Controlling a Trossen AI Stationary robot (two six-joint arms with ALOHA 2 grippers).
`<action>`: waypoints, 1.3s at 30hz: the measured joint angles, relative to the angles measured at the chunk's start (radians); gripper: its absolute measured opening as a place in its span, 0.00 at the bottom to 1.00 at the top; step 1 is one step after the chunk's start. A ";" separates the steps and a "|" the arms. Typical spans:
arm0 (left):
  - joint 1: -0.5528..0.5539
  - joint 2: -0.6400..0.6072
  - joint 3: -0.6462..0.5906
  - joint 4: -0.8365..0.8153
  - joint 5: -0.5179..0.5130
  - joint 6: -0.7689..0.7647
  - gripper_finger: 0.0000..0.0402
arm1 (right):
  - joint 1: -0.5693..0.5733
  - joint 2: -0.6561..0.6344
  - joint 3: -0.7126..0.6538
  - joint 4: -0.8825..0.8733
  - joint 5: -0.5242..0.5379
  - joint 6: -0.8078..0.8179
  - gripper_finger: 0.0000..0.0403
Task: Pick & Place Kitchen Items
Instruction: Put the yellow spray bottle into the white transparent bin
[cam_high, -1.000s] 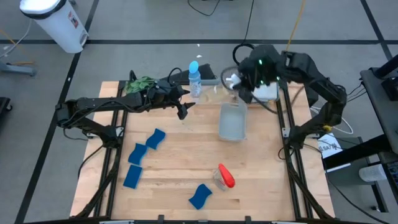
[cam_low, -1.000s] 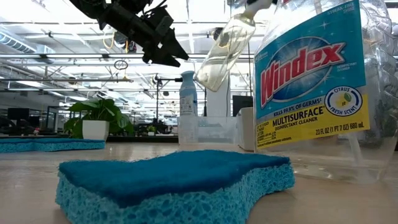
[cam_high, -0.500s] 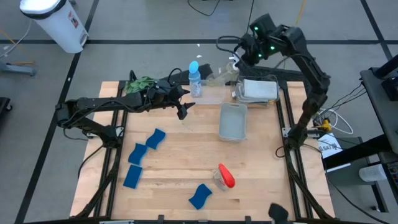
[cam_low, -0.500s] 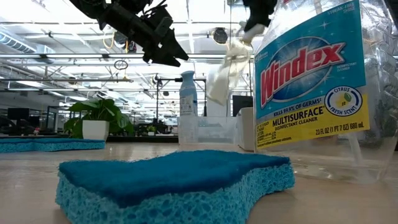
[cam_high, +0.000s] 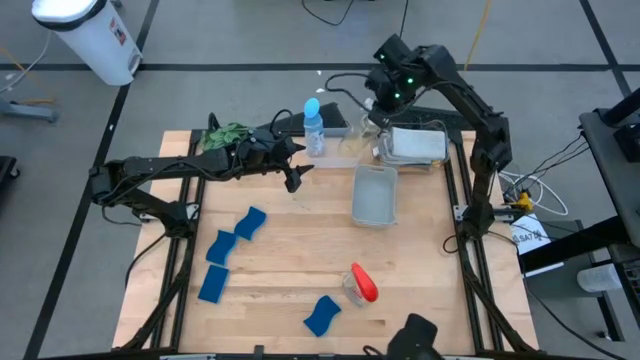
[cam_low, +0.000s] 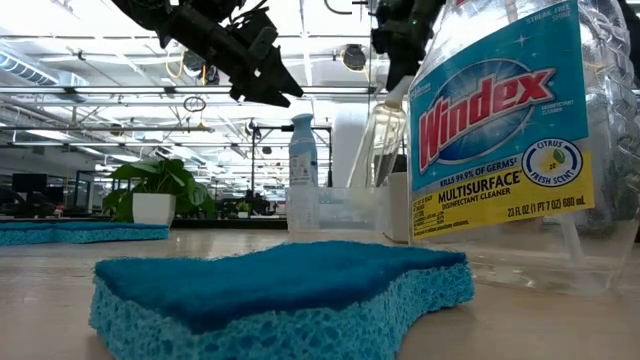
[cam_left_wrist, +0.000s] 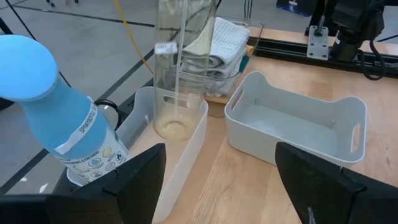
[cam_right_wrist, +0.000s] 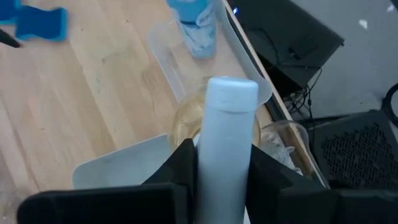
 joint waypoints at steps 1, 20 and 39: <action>0.000 0.000 0.000 0.000 0.000 0.000 0.77 | 0.006 0.006 0.000 -0.004 0.022 0.002 0.17; 0.000 0.000 0.000 0.000 0.000 0.000 0.77 | 0.113 0.028 -0.017 0.092 0.137 -0.015 0.16; 0.000 0.000 0.000 0.000 0.000 -0.007 0.77 | 0.133 0.029 -0.151 0.263 0.131 0.010 0.26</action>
